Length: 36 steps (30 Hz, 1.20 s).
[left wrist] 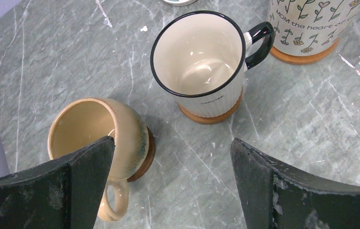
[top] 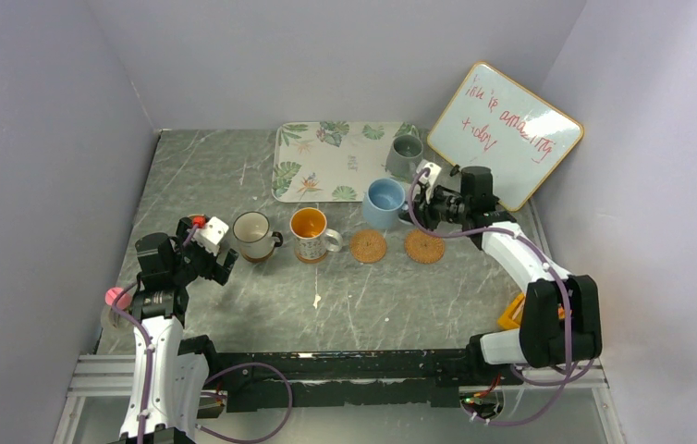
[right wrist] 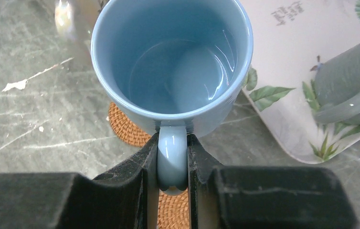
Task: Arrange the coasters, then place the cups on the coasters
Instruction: Place the cup on the coaster.
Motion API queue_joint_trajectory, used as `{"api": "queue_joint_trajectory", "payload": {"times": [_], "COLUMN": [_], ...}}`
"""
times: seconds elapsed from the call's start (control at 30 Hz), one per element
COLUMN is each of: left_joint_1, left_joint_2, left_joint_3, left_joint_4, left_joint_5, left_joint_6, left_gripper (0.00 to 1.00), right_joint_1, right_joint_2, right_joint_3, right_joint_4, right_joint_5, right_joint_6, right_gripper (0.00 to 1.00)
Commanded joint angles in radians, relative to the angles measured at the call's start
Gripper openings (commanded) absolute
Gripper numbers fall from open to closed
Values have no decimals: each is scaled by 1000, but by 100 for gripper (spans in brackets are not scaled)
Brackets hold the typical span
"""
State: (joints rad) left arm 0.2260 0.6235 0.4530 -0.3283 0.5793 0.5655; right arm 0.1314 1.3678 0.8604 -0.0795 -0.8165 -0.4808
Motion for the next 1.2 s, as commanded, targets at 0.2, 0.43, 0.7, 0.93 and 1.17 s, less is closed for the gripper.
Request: {"api": "queue_joint_trajectory", "payload": {"times": [0.2,0.43,0.7,0.93,1.17], "left_joint_1": [6,6,6,5,5], "left_joint_2": [4,7,11,14,23], "left_joint_3": [1,1,1,1,1], "left_joint_4": [-2,1,1,4,7], "left_joint_5": [27,25,25,22,24], "left_joint_6": [20,19,19,17,19], "left_gripper": [96,96,96,96,96], "right_joint_1": [-4,-3,15,61,109], "right_joint_2": [-139,-69,-9,38,73], "right_joint_3": [-67,-58,-78,-133,-166], "right_joint_4": [65,-15,50,179,241], "right_joint_5": [-63,-108,-105,-70,-44], "right_joint_6": [-133,-169,-127,-75,-73], "right_gripper": [0,0,0,0,0]}}
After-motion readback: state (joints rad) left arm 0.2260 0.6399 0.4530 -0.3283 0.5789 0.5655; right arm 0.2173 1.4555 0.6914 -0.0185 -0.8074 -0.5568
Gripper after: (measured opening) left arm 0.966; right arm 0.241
